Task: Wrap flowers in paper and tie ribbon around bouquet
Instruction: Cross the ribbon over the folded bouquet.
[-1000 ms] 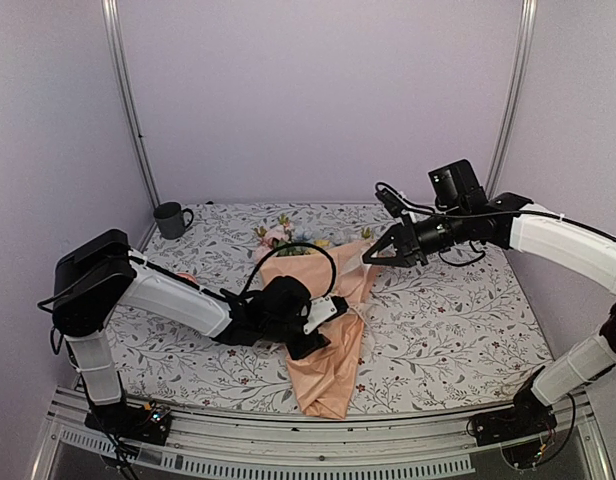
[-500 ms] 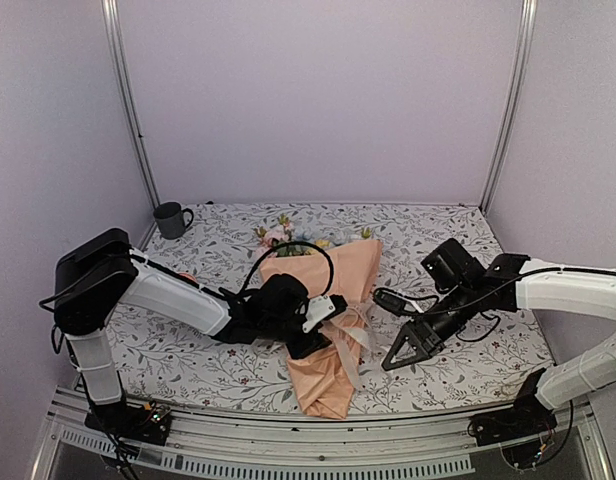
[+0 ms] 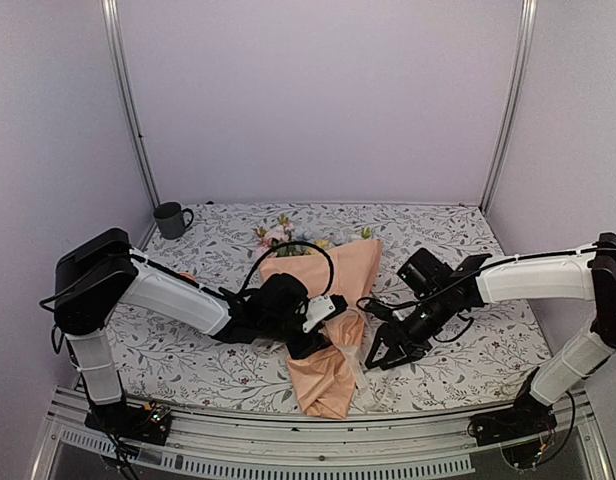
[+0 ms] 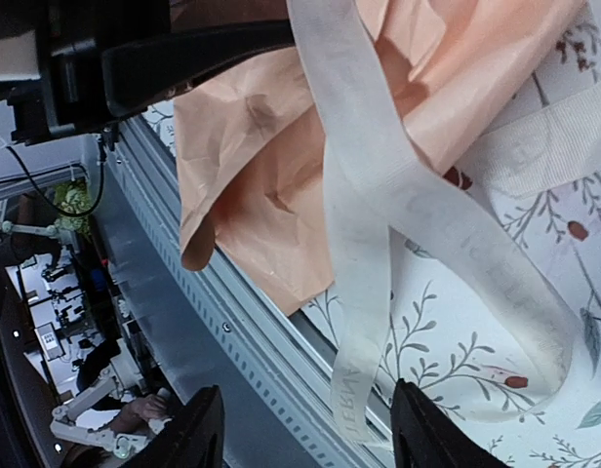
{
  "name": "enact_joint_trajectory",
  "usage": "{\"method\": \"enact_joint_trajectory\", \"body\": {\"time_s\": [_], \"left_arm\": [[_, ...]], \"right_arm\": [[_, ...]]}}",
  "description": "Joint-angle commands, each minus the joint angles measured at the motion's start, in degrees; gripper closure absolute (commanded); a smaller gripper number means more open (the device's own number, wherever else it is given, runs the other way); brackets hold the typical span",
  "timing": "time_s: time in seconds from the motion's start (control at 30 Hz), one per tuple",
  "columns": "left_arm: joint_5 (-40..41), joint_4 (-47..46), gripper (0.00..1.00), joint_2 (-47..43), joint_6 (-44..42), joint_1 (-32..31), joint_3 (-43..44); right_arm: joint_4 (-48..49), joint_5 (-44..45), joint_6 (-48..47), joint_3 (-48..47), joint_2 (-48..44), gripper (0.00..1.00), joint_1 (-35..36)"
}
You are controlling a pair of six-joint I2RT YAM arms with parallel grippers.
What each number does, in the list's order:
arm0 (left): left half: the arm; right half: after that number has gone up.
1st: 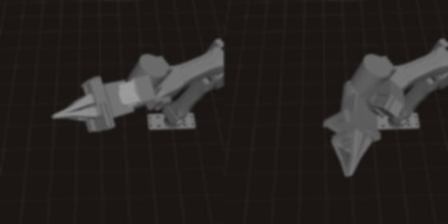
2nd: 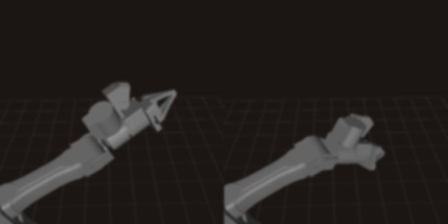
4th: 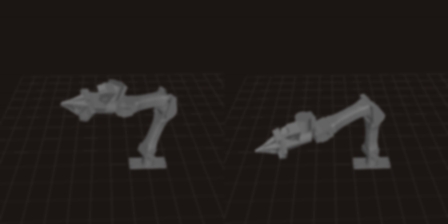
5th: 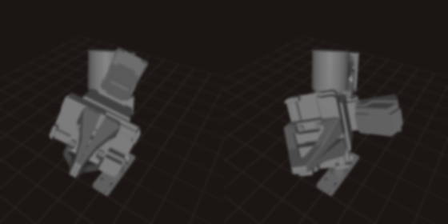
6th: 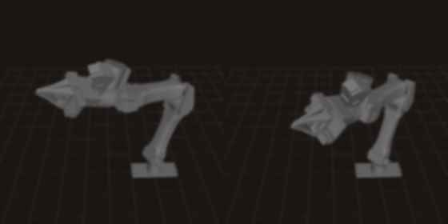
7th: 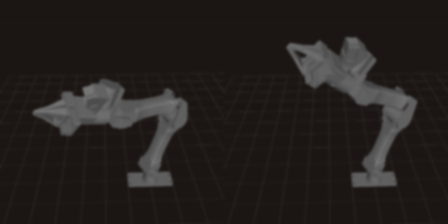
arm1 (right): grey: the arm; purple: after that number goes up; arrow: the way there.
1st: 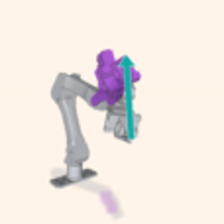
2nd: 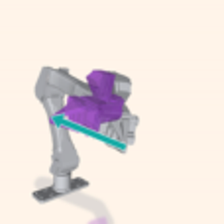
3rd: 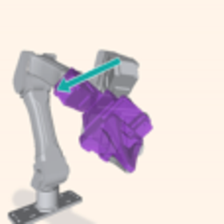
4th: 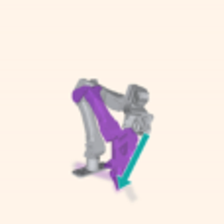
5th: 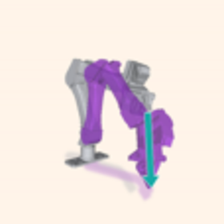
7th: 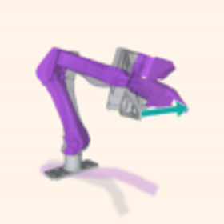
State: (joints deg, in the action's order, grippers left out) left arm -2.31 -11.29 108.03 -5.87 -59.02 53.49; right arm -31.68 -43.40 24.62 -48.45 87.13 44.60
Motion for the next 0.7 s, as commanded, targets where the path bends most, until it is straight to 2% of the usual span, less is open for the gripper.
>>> {"method": "enact_joint_trajectory", "body": {"time_s": [0.0, 0.13, 0.27, 0.37, 0.5, 0.67], "left_arm": [[-1.1, -0.8, 0.52, 1.0, 0.3, 0.8, -0.5], [-1.3, -0.8, 0.51, 0.9, 0.9, 0.9, -0.6], [-1.3, -1.1, 0.51, 0.8, 1.2, 1.1, -0.8], [-1.5, -1.4, 0.51, 0.8, 1.3, 1.1, -1.0], [-1.7, -1.9, 0.51, 0.7, 1.6, 1.3, -1.3], [-1.7, -1.5, 0.51, 0.7, 1.7, 1.3, -1.1]], "right_arm": [[-2.6, 9.0, -1.8, -6.8, 0.7, 0.37, -0.5], [0.7, 15.4, -0.2, -12.6, 0.1, 0.39, -0.5], [16.5, 12.9, 7.2, -7.5, 1.3, 0.59, -0.5], [20.3, 15.5, 13.0, -5.4, 4.5, 0.66, -0.4], [32.8, 11.9, 17.2, -1.1, 7.2, 0.72, -0.5], [36.5, 12.0, 17.7, -2.8, 12.2, 0.75, -0.4]]}}
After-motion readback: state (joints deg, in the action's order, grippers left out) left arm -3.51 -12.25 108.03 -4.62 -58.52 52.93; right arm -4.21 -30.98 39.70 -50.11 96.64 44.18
